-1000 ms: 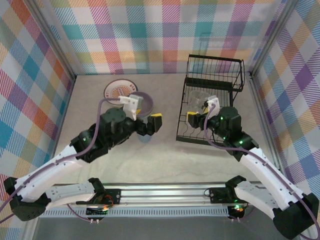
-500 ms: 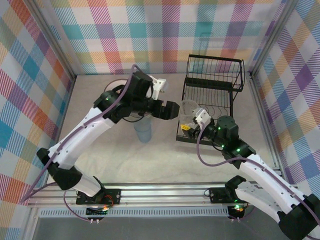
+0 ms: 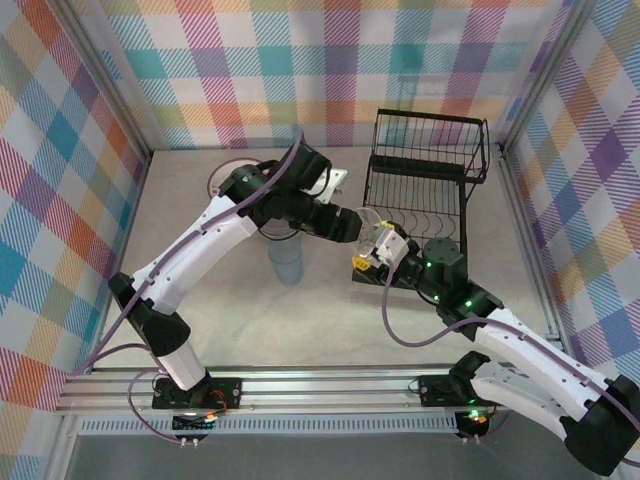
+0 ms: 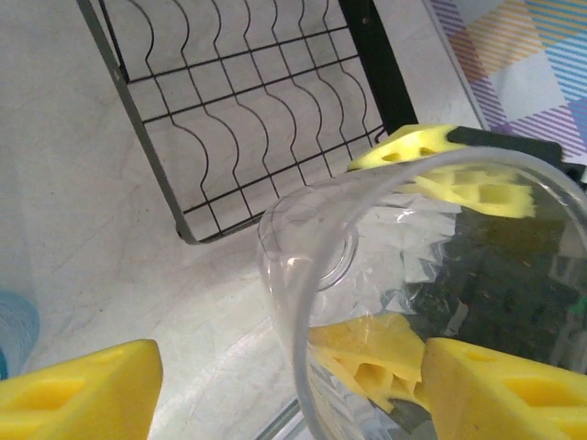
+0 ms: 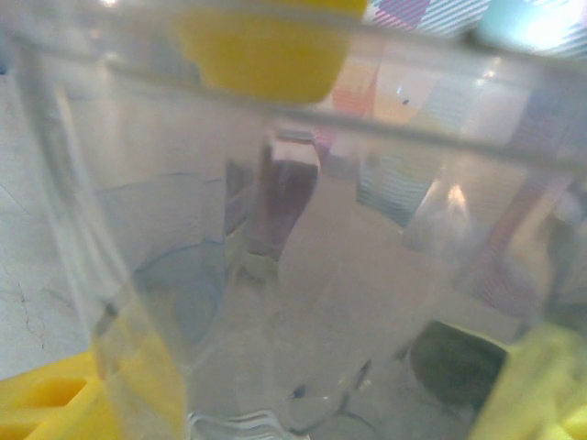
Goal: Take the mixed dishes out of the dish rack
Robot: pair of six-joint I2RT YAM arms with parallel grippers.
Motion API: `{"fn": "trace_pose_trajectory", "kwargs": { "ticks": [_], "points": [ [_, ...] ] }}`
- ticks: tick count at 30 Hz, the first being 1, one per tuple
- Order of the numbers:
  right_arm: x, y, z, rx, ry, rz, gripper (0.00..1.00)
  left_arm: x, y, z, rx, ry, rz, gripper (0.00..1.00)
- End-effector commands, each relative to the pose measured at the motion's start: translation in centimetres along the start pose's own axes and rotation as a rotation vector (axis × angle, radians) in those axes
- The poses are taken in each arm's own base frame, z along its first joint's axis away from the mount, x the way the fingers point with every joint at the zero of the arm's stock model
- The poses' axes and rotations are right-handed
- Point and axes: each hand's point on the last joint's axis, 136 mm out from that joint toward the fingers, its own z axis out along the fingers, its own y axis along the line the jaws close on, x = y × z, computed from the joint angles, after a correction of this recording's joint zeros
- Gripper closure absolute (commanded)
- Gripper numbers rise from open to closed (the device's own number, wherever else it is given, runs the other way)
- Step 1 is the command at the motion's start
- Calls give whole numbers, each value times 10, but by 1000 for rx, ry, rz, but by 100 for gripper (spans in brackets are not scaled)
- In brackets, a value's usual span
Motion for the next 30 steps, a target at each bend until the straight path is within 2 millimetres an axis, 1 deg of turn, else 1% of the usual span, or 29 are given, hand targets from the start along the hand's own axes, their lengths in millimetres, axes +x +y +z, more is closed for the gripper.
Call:
{"fn": "trace_pose_trajectory", "kwargs": {
  "ticks": [1, 9, 14, 18, 20, 21, 23, 24, 25, 26, 27, 30],
  "points": [
    [-14, -4, 0, 31, -60, -46, 48, 1, 8, -1, -32, 25, -11, 30],
    [-10, 2, 6, 30, -39, -72, 49, 0, 9, 4, -39, 34, -32, 48],
    [-9, 5, 9, 29, -30, -85, 50, 2, 9, 4, -39, 42, -54, 73],
    [-9, 7, 10, 27, -33, -90, 50, 3, 9, 3, -38, 39, -71, 90],
    [-11, 7, 10, 27, -39, -91, 50, 4, 8, 3, -26, 37, -86, 99],
    [-10, 6, 10, 30, -37, -91, 49, 4, 7, 3, -22, 35, -94, 100],
    [-12, 6, 10, 32, -41, -88, 43, 3, 7, 2, -17, 21, -113, 100],
    [-12, 6, 9, 33, -43, -83, 38, 2, 7, 1, -15, 12, -120, 100],
    [-14, 5, 7, 38, -51, -74, 30, 1, 6, 0, -11, -1, -126, 100],
    [-15, 4, 6, 43, -56, -64, 16, -1, 7, -2, -14, -13, -135, 100],
    [-16, 4, 5, 45, -57, -55, 1, -1, 6, -3, -14, -20, -139, 100],
    [-19, 0, 1, 56, -62, -22, 1, -7, 7, -9, -19, -55, -153, 100]
  ]
}}
